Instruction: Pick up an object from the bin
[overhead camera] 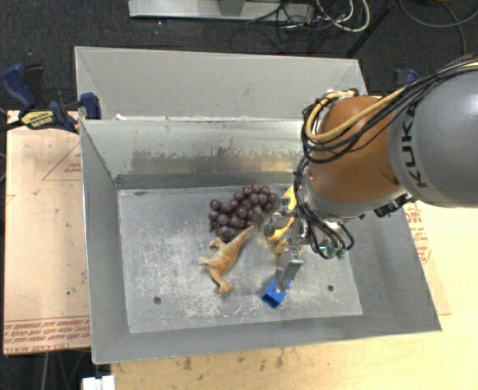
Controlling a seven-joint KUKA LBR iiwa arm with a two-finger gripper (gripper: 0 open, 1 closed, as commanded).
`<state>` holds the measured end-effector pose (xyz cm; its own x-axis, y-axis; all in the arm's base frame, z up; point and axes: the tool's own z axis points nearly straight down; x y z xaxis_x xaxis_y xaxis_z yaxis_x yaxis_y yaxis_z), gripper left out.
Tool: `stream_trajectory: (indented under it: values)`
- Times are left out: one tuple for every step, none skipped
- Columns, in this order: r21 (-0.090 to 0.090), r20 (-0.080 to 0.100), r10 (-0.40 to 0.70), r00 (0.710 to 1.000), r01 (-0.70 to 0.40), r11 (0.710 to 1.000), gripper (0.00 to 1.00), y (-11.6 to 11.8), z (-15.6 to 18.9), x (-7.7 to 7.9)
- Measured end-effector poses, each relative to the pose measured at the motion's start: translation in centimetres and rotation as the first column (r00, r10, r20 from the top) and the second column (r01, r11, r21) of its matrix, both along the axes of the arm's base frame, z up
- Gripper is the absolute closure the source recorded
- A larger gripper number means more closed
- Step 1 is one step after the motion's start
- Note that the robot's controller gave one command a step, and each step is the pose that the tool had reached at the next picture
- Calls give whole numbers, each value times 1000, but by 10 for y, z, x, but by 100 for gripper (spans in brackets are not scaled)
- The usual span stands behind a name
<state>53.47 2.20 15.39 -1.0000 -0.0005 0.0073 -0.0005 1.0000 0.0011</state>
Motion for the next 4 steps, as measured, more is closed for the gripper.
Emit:
stream_trajectory:
  values:
    - [0, 7, -1, 1000, 1, 1000, 0, 0, 4, 2]
    - [-3, 17, 315, 949, -315, 949, 0, 37, -47, 37]
    - [1, 8, 448, 894, -448, 894, 0, 55, -76, 62]
    - [-5, 23, 469, 883, -469, 883, 0, 62, -77, 47]
